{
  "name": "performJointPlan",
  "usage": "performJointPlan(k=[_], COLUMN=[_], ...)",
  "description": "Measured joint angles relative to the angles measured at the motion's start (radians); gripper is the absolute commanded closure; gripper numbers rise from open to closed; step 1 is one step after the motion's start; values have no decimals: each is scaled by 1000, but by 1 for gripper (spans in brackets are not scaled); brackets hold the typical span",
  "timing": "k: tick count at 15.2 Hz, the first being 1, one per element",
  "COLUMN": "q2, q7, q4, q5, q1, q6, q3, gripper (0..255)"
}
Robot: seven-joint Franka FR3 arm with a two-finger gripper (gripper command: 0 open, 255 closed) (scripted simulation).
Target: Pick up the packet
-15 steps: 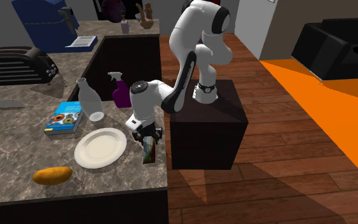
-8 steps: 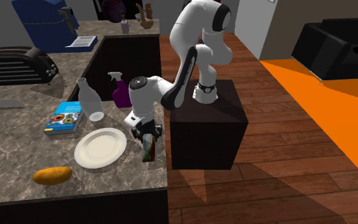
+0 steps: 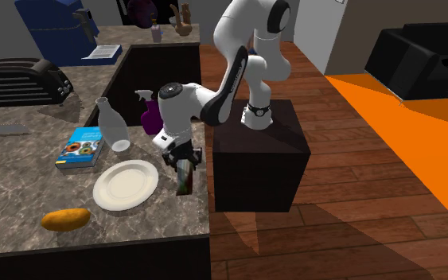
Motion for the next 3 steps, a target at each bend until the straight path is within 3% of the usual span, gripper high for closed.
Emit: performJointPlan(k=[3], q2=[-25], q7=[8], q4=[5], q5=[-13], q1=[4], q6=[-28], q3=[-6], gripper=[255])
